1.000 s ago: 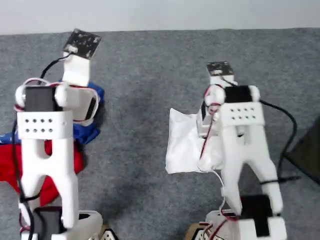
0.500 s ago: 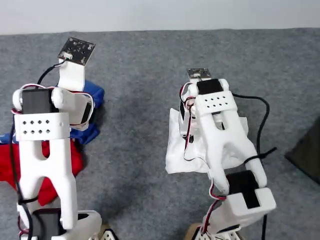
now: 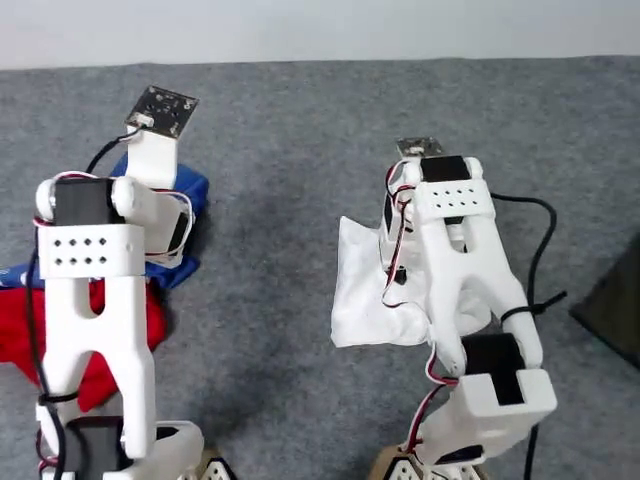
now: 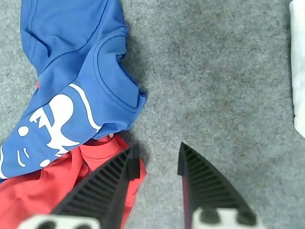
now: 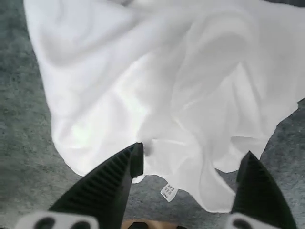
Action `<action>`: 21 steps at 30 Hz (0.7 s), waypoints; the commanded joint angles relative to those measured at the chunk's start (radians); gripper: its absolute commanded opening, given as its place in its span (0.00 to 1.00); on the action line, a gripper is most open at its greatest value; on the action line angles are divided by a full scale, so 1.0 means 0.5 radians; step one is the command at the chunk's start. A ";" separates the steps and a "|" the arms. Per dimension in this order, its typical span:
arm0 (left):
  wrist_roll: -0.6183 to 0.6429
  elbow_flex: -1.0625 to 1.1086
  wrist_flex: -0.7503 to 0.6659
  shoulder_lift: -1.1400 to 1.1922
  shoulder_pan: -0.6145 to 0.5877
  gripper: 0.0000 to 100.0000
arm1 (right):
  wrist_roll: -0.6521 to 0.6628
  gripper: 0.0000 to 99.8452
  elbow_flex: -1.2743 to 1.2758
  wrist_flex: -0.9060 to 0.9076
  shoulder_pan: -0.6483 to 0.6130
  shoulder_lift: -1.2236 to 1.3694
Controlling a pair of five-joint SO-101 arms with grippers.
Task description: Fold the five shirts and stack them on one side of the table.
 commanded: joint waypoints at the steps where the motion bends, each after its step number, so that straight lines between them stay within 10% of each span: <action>1: 0.034 -0.011 -0.009 -0.083 0.012 0.13 | 0.043 0.20 -0.126 -0.044 0.032 -0.017; 21: 0.110 -0.011 0.003 -0.083 0.166 0.13 | 0.371 0.01 -0.147 -0.066 0.465 -0.041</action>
